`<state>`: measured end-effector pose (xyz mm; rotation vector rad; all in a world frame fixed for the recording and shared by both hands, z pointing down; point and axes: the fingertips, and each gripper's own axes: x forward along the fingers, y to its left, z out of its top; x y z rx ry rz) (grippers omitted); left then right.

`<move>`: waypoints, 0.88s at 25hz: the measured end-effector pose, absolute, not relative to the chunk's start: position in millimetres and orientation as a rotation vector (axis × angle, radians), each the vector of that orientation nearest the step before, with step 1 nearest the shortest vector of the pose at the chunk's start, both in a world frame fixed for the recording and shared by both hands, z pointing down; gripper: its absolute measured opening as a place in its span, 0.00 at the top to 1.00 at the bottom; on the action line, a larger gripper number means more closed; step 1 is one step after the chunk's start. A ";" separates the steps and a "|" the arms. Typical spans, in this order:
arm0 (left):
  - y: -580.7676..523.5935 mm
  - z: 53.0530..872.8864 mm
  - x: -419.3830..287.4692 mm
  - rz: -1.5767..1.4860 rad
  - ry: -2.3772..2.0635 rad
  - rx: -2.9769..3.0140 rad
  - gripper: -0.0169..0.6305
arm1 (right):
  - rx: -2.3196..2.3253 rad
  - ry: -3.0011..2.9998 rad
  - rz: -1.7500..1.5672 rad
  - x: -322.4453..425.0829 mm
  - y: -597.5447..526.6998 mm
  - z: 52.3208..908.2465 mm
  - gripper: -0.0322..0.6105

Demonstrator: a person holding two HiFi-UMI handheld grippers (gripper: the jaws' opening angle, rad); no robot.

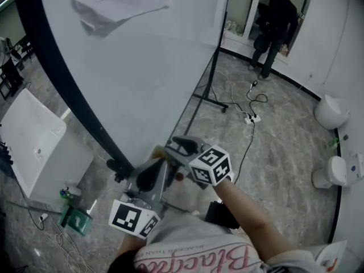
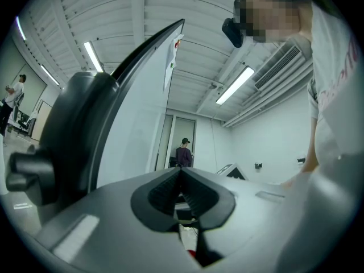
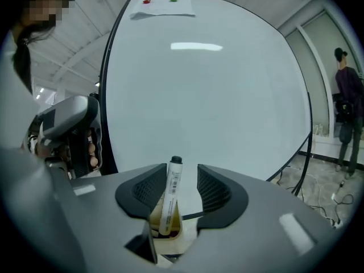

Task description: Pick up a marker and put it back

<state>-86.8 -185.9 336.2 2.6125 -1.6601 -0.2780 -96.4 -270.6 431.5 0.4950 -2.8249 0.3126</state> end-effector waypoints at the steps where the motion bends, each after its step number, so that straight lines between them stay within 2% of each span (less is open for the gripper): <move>1: -186.0 335.8 -86.4 -0.279 -1.657 2.615 0.98 | 0.506 -2.834 0.304 -94.8 -271.5 430.0 0.69; 3: -185.8 334.5 -84.9 -0.279 -1.650 2.625 0.98 | 0.531 -2.863 0.283 -89.0 -271.0 422.5 0.64; 6: -185.6 332.5 -83.7 -0.278 -1.647 2.635 0.98 | 0.577 -2.902 0.216 -74.7 -263.8 404.0 0.65; 15: -186.4 329.3 -82.6 -0.282 -1.636 2.648 0.98 | 0.731 -2.988 0.045 -25.5 -227.6 354.1 0.94; 22: -188.6 330.3 -78.0 -0.275 -1.622 2.656 0.98 | 0.795 -2.996 0.048 -11.1 -220.8 352.8 0.95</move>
